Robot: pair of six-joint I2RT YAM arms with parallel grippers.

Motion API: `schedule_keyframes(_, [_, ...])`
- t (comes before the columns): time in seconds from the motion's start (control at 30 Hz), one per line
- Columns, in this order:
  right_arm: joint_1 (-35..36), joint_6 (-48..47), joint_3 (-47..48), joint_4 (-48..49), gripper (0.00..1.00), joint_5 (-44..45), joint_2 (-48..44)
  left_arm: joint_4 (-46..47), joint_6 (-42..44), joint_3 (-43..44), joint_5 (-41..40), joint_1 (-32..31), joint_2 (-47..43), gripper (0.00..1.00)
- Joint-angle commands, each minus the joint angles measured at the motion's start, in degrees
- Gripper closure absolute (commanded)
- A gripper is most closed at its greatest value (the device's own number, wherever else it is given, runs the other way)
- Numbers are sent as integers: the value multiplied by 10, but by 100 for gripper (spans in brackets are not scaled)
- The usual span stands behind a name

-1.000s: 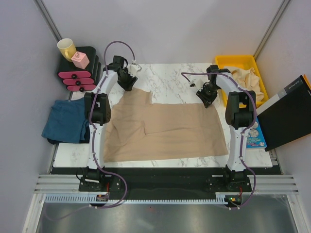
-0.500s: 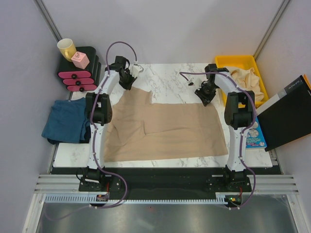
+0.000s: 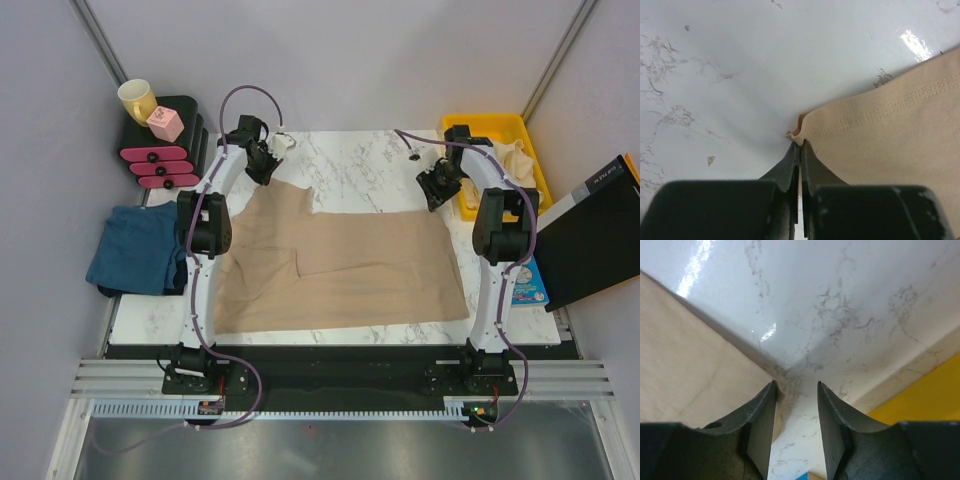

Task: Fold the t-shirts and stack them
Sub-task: Fold the tshirt

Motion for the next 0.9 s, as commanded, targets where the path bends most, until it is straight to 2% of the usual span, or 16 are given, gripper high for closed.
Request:
schedule_keyframes(0.0, [-19, 27, 38, 16, 56, -24, 14, 5, -9, -2, -19, -1, -51, 98])
schedule_keyframes(0.1, [-20, 21, 47, 5, 60, -46, 21, 5, -6, -4, -25, -3, -55, 98])
schedule_keyframes(0.3, [-19, -15, 61, -52, 55, -92, 25, 5, 0, -6, -38, -3, -61, 98])
schedule_keyframes(0.6, [-28, -21, 98, -101, 54, -127, 28, 5, 6, -11, -43, -9, -65, 98])
schedule_keyframes(0.73, [-28, -33, 93, -146, 53, -161, 28, 5, 11, -10, -46, -9, -66, 98])
schedule_keyframes(0.87, [-28, -38, 65, -143, 53, -158, 26, 5, 11, -10, -46, -9, -64, 98])
